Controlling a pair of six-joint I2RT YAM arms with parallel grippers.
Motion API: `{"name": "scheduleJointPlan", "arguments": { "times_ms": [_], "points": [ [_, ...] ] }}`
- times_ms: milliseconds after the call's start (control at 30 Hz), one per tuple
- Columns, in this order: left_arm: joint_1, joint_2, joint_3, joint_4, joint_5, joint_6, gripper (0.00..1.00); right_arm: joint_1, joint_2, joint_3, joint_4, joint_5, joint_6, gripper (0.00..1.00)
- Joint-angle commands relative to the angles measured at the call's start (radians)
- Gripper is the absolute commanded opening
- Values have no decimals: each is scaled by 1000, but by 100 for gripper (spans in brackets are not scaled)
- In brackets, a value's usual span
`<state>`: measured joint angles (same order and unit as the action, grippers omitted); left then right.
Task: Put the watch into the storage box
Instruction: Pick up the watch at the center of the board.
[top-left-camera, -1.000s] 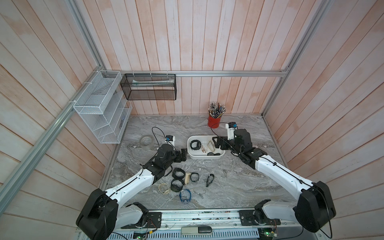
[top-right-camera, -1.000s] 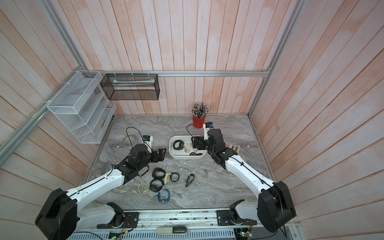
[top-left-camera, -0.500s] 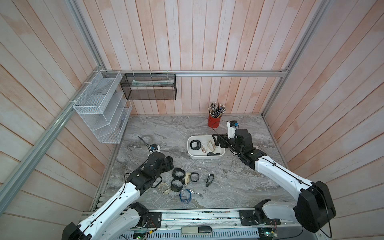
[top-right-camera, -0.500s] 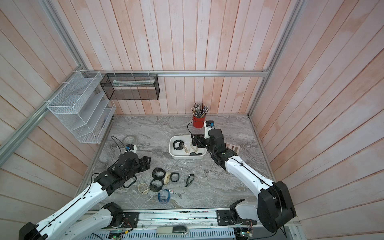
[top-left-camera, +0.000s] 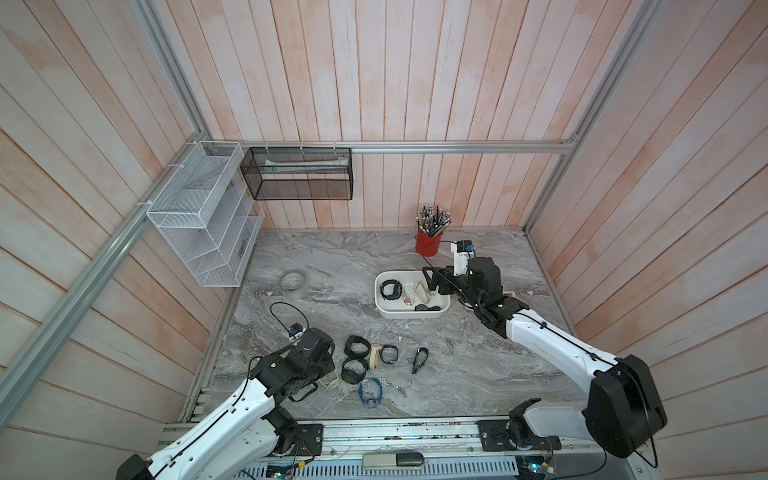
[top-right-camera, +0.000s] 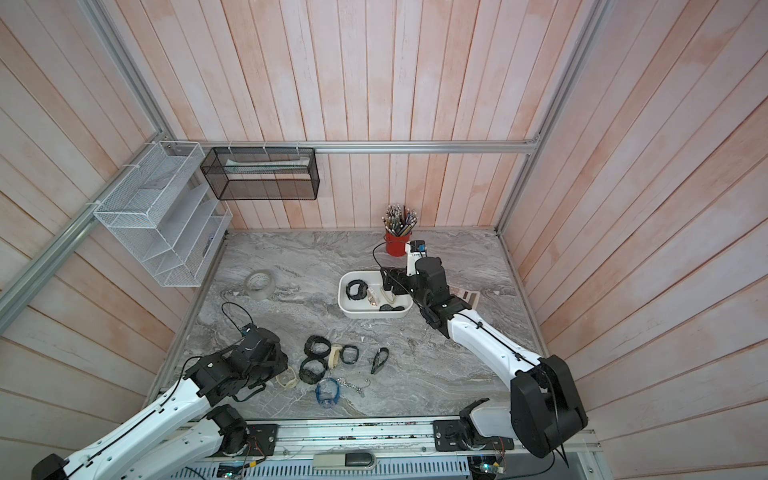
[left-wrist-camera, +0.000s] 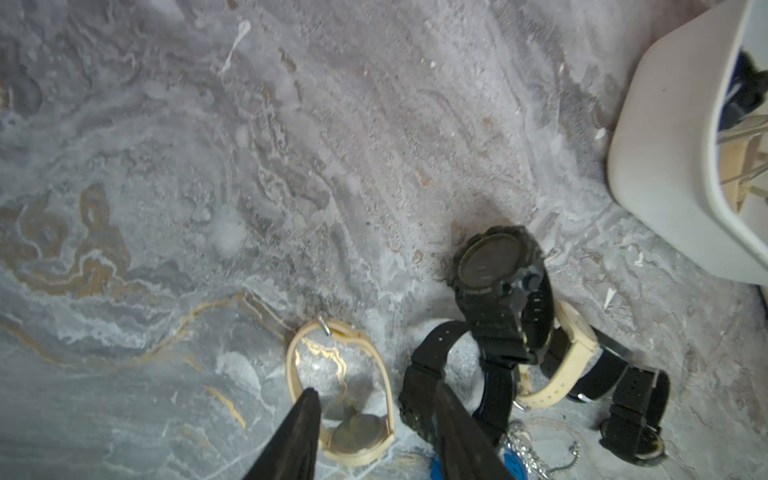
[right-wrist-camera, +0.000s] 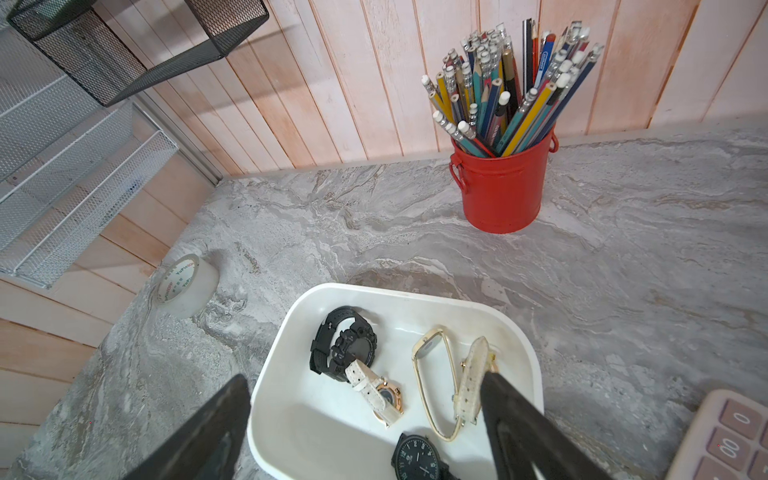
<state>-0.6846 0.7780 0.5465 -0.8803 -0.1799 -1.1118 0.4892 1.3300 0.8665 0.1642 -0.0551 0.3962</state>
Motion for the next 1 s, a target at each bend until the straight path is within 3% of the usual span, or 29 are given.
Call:
{"name": "scheduleJointPlan", "arguments": {
  "times_ms": [0,267,533,967],
  "points": [
    [-47,-14,-9,-87,-27,-136,39,-3,15,9,33,-20,10,89],
    [-50,-85,-82,-92,-20,-172,37,-3,29,21,24,-21,2,89],
    [-50,48,-122,15,22,-137,39,-3,26,17,23,-16,7,89],
    [-27,130,-140,102,-3,-94,37,-3,16,6,21,-8,-2,89]
  ]
}}
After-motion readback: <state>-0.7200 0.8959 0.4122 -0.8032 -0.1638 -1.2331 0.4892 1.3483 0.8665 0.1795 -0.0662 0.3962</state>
